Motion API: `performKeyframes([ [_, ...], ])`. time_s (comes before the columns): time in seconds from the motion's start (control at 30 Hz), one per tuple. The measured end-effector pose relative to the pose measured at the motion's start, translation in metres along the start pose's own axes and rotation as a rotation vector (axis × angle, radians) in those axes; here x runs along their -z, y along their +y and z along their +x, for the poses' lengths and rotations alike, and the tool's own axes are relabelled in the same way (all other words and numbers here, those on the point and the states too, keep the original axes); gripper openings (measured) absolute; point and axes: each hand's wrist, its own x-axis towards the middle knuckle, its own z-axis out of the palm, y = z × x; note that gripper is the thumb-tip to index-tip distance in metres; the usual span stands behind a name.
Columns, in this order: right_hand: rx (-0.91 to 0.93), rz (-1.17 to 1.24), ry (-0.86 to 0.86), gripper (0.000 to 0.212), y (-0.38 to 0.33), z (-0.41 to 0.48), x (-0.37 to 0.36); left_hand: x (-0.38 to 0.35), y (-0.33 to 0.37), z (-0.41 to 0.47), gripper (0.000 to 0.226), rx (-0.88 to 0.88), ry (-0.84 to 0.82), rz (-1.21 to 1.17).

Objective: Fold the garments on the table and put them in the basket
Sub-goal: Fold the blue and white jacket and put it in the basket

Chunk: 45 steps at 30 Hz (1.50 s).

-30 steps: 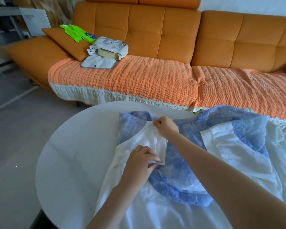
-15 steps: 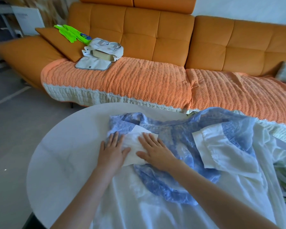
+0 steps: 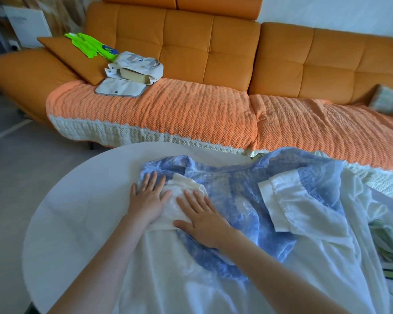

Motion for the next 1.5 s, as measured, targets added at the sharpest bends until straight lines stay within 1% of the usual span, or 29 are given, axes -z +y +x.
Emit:
performKeyframes([
  [0.03,-0.001,0.013,-0.022,0.104,-0.002,-0.001,0.004,0.004,-0.001,-0.002,0.052,-0.013,0.058,-0.171],
  [0.07,-0.010,0.038,-0.052,0.102,-0.002,-0.001,0.008,0.009,-0.003,-0.005,0.045,-0.019,0.170,-0.411],
  [0.1,-0.020,0.062,-0.078,0.099,-0.002,0.000,0.010,0.012,-0.007,-0.010,0.038,-0.009,0.332,-0.642],
  [0.13,-0.025,0.085,-0.090,0.095,-0.003,-0.001,0.016,0.017,-0.013,-0.016,0.034,0.044,0.507,-0.778],
  [0.17,-0.033,0.108,-0.080,0.093,-0.006,0.000,0.019,0.023,-0.019,-0.021,0.034,0.138,0.602,-0.819],
  [0.2,-0.046,0.129,-0.040,0.093,-0.011,-0.002,0.024,0.027,-0.028,-0.024,0.037,0.248,0.581,-0.833],
  [0.23,-0.071,0.148,0.037,0.087,-0.020,-0.004,0.027,0.032,-0.034,-0.025,0.042,0.348,0.480,-0.851],
  [0.27,-0.088,0.158,0.150,0.076,-0.033,-0.007,0.030,0.033,-0.041,-0.024,0.047,0.413,0.352,-0.878],
  [0.33,-0.093,0.153,0.329,0.055,-0.064,-0.014,0.035,0.038,-0.045,-0.021,0.051,0.458,0.172,-0.932],
  [0.37,-0.087,0.164,0.347,0.048,-0.081,-0.018,0.039,0.039,-0.044,-0.019,0.048,0.454,0.120,-0.963],
  [0.4,-0.089,0.194,0.295,0.046,-0.097,-0.020,0.041,0.038,-0.043,-0.017,0.044,0.439,0.093,-0.950],
  [0.43,-0.108,0.218,0.192,0.049,-0.111,-0.021,0.041,0.038,-0.041,-0.014,0.041,0.414,0.085,-0.911],
  [0.5,-0.169,0.225,0.051,0.063,-0.132,-0.018,0.037,0.041,-0.033,-0.013,0.042,0.390,0.062,-0.830],
  [0.57,-0.237,0.181,0.009,0.077,-0.141,-0.010,0.027,0.043,-0.028,-0.011,0.042,0.397,0.062,-0.793],
  [0.63,-0.284,0.149,-0.020,0.084,-0.144,0.000,0.018,0.042,-0.027,-0.007,0.033,0.382,0.053,-0.845],
  [0.7,-0.298,0.136,-0.039,0.072,-0.142,0.008,0.016,0.047,-0.020,-0.008,0.022,0.353,0.057,-0.919],
  [0.73,-0.303,0.160,-0.054,0.064,-0.140,0.008,0.019,0.049,-0.016,-0.009,0.021,0.336,0.070,-0.940],
  [0.8,-0.327,0.304,-0.080,0.058,-0.133,0.001,0.028,0.057,-0.005,-0.011,0.020,0.279,0.098,-0.951],
  [0.83,-0.346,0.429,-0.075,0.053,-0.128,-0.004,0.034,0.062,0.001,-0.011,0.018,0.243,0.102,-0.971],
  [0.9,-0.362,0.700,-0.012,0.034,-0.113,-0.017,0.047,0.072,0.018,-0.013,0.008,0.226,0.062,-1.042],
  [0.97,-0.371,0.855,0.066,0.022,-0.094,-0.032,0.059,0.083,0.040,-0.013,0.008,0.194,0.034,-1.122],
  [1.1,-0.400,1.211,0.234,0.044,-0.051,-0.066,0.076,0.097,0.103,-0.013,0.016,0.024,0.009,-1.226],
  [1.17,-0.460,1.327,0.322,0.041,-0.029,-0.084,0.079,0.095,0.135,-0.015,0.015,-0.052,-0.008,-1.210],
  [1.23,-0.536,1.368,0.380,0.040,-0.008,-0.096,0.072,0.082,0.157,-0.015,0.012,-0.091,-0.044,-1.183],
  [1.3,-0.653,1.282,0.365,0.035,0.010,-0.103,0.059,0.060,0.166,-0.016,0.029,-0.127,-0.037,-1.037],
  [1.37,-0.706,1.140,0.280,0.035,0.020,-0.105,0.047,0.040,0.157,-0.020,0.035,-0.211,0.097,-0.755],
  [1.4,-0.699,1.084,0.247,0.042,0.023,-0.105,0.042,0.032,0.149,-0.022,0.034,-0.263,0.179,-0.653],
  [1.47,-0.672,1.019,0.224,0.053,0.023,-0.103,0.037,0.021,0.132,-0.030,0.033,-0.325,0.308,-0.501],
  [1.5,-0.657,0.999,0.231,0.050,0.023,-0.102,0.036,0.019,0.123,-0.034,0.034,-0.316,0.352,-0.467],
])
